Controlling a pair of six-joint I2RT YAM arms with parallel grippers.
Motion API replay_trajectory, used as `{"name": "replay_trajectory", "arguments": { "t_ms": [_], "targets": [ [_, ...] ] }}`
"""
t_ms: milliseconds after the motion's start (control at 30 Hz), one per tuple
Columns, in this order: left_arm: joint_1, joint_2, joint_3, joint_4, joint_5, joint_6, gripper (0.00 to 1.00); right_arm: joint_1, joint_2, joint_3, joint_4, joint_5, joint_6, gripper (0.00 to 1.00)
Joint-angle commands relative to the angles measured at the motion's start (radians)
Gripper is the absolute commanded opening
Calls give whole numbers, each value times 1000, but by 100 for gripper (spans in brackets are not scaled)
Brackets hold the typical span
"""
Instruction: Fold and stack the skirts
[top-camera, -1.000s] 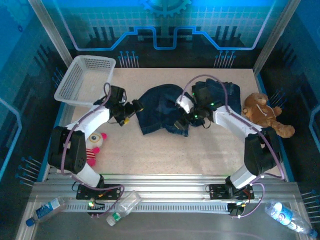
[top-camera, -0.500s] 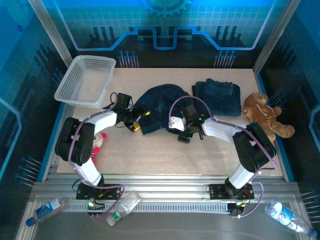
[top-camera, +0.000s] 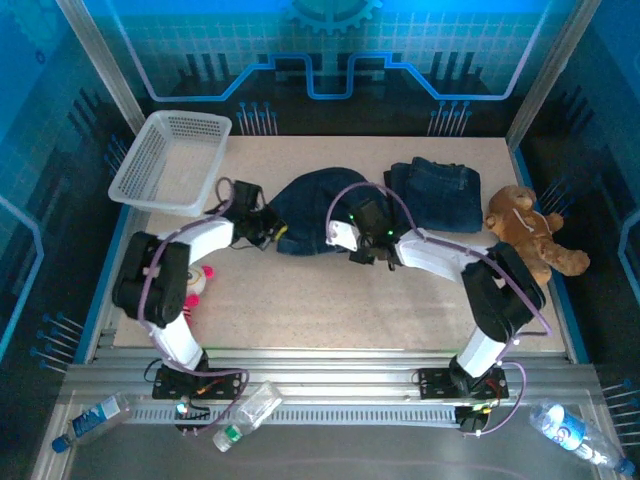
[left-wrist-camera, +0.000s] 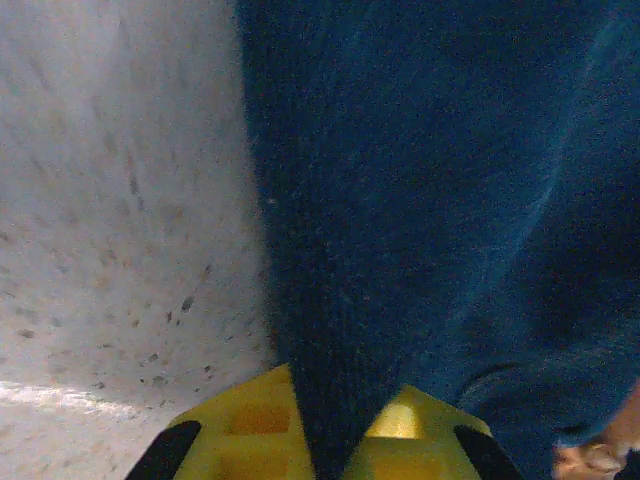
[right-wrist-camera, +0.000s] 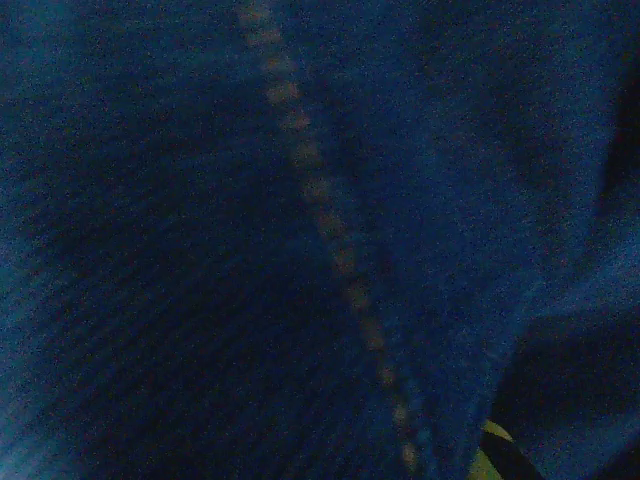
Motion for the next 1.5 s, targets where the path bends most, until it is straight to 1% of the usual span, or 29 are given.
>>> {"name": "replay_trajectory", "arguments": {
  "t_ms": [0, 67, 100, 167, 233, 300, 400, 467, 533, 633, 700, 733, 767, 833, 867, 900, 933, 1000, 1033, 1067, 1100, 1133, 1167, 1200, 1233, 1333, 1367, 1400, 1467],
  "targets": [
    [86, -195, 152, -83, -125, 163, 0, 30, -65, 181, -207, -183, 123, 0],
    [98, -269, 236, -148, -195, 266, 0, 31, -46, 324, -340, -292, 223, 0],
    [97, -310, 285, -166, -221, 325, 0, 32, -39, 381, -385, -389, 264, 0],
    [97, -355, 380, -198, -253, 412, 0, 40, -48, 439, -383, -556, 331, 0],
    [94, -369, 486, -241, -263, 479, 0, 47, -69, 460, -303, -710, 413, 0],
    [87, -360, 589, -269, -253, 540, 0, 49, -83, 469, -169, -845, 547, 0],
    [52, -307, 715, -289, -239, 623, 0, 46, -81, 458, -15, -915, 712, 0],
    [21, -232, 800, -310, -225, 672, 0, 42, -73, 432, 39, -918, 783, 0],
    [6, -125, 874, -333, -157, 684, 0, 30, -66, 373, 90, -886, 863, 0],
    [-21, 97, 1018, -413, -27, 683, 0, -30, -69, 205, 235, -846, 1089, 0],
    [-66, 267, 1127, -500, 14, 713, 0, -89, -75, 62, 328, -804, 1228, 0],
    [-94, 364, 1205, -560, 23, 737, 2, -125, -71, -9, 348, -778, 1280, 0],
    [-122, 461, 1286, -618, 20, 757, 8, -157, -59, -65, 339, -756, 1323, 0],
    [-159, 627, 1448, -729, 28, 766, 21, -200, -22, -125, 282, -736, 1370, 0],
    [-170, 711, 1538, -783, 44, 756, 23, -209, -7, -137, 242, -720, 1378, 2],
    [-172, 761, 1602, -815, 69, 740, 26, -210, 0, -140, 208, -704, 1377, 6],
    [-173, 793, 1647, -834, 99, 717, 36, -210, 0, -139, 161, -679, 1376, 15],
    [-173, 779, 1628, -821, 107, 692, 56, -210, -10, -130, 87, -625, 1367, 35],
    [-172, 739, 1573, -798, 89, 689, 70, -210, -21, -123, 41, -575, 1358, 45],
    [-170, 683, 1492, -756, 71, 685, 80, -210, -34, -116, -5, -511, 1346, 53],
    [-167, 628, 1409, -712, 58, 678, 88, -210, -47, -110, -40, -460, 1339, 60],
    [-160, 560, 1305, -657, 49, 667, 94, -211, -63, -97, -83, -393, 1334, 66],
    [-150, 495, 1213, -604, 47, 646, 99, -211, -79, -81, -125, -320, 1332, 75],
    [-137, 445, 1125, -566, 45, 625, 99, -212, -96, -72, -148, -266, 1330, 84],
    [-119, 394, 1041, -533, 42, 596, 99, -210, -118, -62, -166, -204, 1327, 99],
    [-49, 290, 839, -484, 36, 516, 99, -210, -177, -40, -186, -57, 1310, 100],
    [-23, 266, 775, -466, 45, 490, 99, -213, -191, -36, -172, -35, 1292, 100],
    [-2, 252, 731, -450, 59, 468, 99, -214, -201, -33, -153, -38, 1272, 100],
    [26, 233, 626, -418, 102, 433, 99, -220, -202, -22, -100, -109, 1222, 100]
  ]
}}
